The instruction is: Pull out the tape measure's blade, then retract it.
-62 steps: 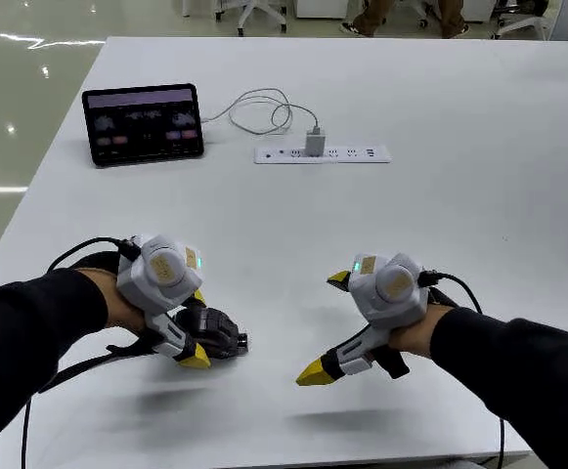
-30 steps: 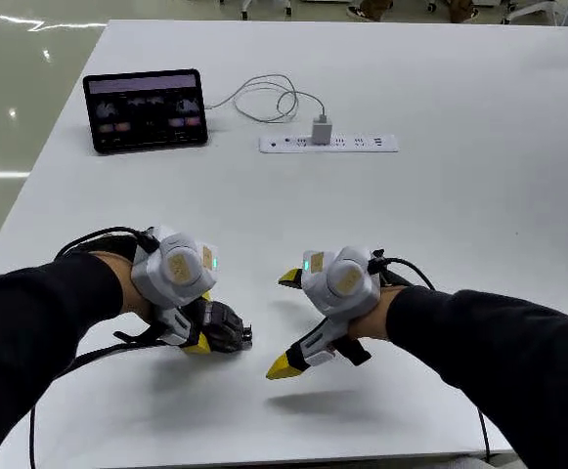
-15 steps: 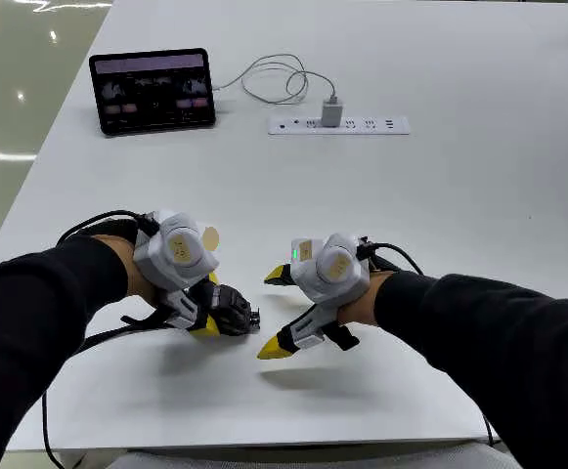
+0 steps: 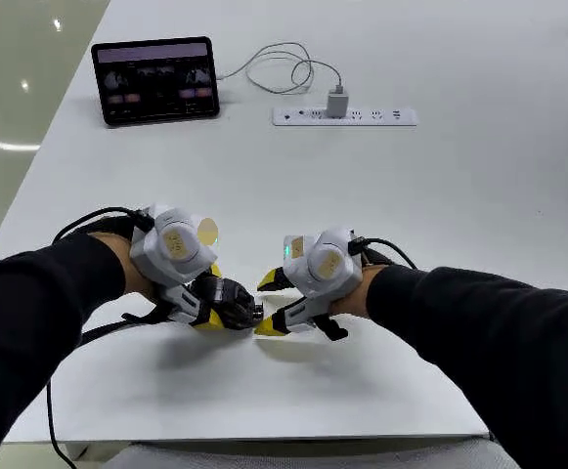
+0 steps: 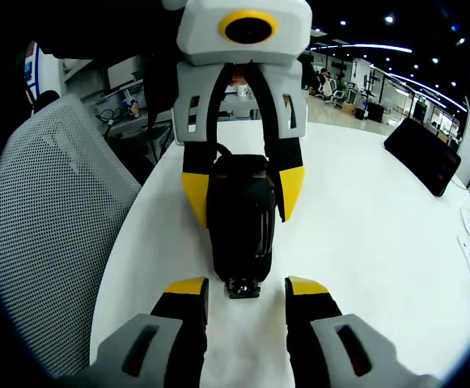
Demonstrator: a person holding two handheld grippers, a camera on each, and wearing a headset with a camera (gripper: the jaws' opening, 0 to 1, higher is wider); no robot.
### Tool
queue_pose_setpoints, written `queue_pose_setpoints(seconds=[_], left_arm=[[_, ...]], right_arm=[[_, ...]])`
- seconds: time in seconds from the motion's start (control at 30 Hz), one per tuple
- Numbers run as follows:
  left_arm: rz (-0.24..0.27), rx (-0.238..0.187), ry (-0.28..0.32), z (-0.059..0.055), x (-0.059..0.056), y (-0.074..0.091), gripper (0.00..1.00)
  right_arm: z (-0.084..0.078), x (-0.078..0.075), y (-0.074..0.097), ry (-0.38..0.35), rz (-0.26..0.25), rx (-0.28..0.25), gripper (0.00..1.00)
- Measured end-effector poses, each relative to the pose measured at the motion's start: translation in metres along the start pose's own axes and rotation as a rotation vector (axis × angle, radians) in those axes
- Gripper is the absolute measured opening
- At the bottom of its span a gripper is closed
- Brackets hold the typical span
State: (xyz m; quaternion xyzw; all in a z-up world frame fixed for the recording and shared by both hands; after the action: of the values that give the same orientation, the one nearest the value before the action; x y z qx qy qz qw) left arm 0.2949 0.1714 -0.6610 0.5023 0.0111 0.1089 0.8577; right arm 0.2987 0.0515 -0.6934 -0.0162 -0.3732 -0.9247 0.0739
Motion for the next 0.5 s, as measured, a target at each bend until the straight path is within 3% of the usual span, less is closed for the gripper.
queue_pose_setpoints(seconds=[0.33, 0.5], left_arm=[[-0.002, 0.001, -0.006, 0.0017, -0.0007, 0.0008, 0.34], [-0.004, -0.001, -0.008, 0.0013, -0.0001, 0.0004, 0.34]], right_arm=[[-0.0039, 0.0009, -0.0041, 0.021, 0.008, 0.034, 0.13], [-0.0042, 0.0005, -0.0044, 0.016, 0.01, 0.039, 0.12]])
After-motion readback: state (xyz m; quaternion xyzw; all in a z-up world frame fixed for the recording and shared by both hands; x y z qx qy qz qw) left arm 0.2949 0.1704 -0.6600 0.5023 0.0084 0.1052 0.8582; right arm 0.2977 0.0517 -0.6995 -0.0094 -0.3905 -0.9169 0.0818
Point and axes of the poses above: the centre of the closed fingertips' face, and the gripper's own axes: y roughly backward along the fingers, x roughly to its left, z roughly out of its top, the point moved 8 cm from there along y, roughly backward along the fingers, and after that the axes turned 7 degrees about z, right-handed, at the moved point
